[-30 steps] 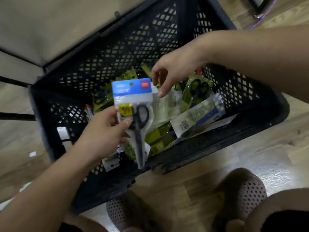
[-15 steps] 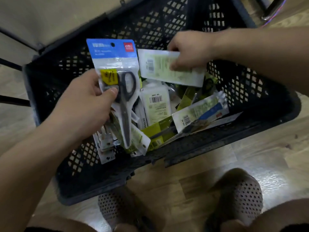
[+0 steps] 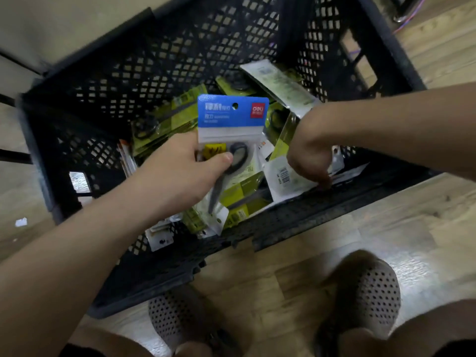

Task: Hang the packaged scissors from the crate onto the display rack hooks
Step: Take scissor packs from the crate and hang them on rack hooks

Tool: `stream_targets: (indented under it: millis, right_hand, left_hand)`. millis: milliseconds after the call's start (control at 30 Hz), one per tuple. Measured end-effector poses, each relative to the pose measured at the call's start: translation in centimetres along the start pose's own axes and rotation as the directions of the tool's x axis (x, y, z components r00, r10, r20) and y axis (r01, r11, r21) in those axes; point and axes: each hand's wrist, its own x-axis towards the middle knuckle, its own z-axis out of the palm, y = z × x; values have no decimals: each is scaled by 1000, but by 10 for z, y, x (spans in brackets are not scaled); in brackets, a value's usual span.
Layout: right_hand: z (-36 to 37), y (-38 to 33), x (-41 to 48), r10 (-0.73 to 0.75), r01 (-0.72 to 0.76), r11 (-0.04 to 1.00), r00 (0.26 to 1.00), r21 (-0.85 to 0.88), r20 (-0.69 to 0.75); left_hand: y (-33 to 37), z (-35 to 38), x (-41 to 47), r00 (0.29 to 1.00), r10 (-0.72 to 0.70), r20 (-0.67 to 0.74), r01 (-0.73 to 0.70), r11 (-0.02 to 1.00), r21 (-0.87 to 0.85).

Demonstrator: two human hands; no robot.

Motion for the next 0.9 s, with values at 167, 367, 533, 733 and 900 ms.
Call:
stream_targets:
  millis: [167,367,533,733,900]
  right_hand:
    - [-4,33,-26,44,111,925,919,363,-392]
    - [-17,61,-41,166,450,521,781,725,-603]
    - [-22,54,-38,102,623,235,747,746,-656]
    - [-22,25,-14,62,587,274,779,761,-624]
    - [-21,-9,7,-16,522,468,812,713,-584]
  left_hand:
    - [-3,-1,3,1000,-25,-18,23,992,-125]
    - [-6,-1,7,998,-60,3,59,977,-206]
    - [-7,-2,10,997,-59,-39,48,970,-239]
    - [-9,-7,14,990,-102,-93,78,971,-225]
    - [-14,-12,16,984,-129,-120,108,980,-169]
